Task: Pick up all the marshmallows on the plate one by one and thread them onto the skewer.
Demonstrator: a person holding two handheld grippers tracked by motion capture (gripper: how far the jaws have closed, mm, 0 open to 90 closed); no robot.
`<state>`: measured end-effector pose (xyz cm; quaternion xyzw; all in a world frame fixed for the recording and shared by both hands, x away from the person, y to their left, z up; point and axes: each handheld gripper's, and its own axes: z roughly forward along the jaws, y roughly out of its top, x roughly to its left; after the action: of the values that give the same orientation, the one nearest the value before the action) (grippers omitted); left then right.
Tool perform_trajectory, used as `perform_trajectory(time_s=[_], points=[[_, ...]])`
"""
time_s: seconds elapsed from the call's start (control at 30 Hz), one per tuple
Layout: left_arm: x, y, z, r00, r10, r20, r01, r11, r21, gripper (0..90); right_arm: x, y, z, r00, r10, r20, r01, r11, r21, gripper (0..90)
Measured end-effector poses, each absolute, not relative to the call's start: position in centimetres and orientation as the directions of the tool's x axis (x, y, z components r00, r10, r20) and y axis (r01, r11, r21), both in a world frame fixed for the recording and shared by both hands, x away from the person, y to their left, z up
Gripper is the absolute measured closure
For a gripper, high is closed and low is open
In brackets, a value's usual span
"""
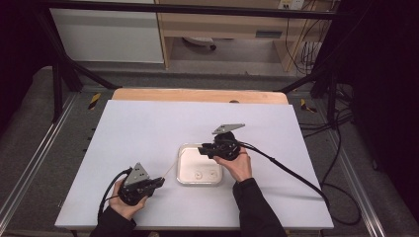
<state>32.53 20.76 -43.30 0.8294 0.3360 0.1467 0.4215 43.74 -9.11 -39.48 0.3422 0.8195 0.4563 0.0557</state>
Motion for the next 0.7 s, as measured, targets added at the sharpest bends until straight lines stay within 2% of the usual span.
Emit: perform_trajectory(time_s=[0.23, 0.7], points=[[32.4, 20.4, -43.3, 0.738, 0.674, -0.043, 0.429, -0.418, 0.801, 88.4, 42.7, -10.8, -38.8, -0.753, 0.589, 0.294, 0.525, 0.267, 0.808, 73.0], [32.0, 19.9, -43.2, 0.751, 0.659, -0.041, 0.405, -0.410, 0.817, 88.4, 41.4, -11.8, -37.2, -0.763, 0.525, 0.377, 0.521, 0.154, 0.840, 73.1]])
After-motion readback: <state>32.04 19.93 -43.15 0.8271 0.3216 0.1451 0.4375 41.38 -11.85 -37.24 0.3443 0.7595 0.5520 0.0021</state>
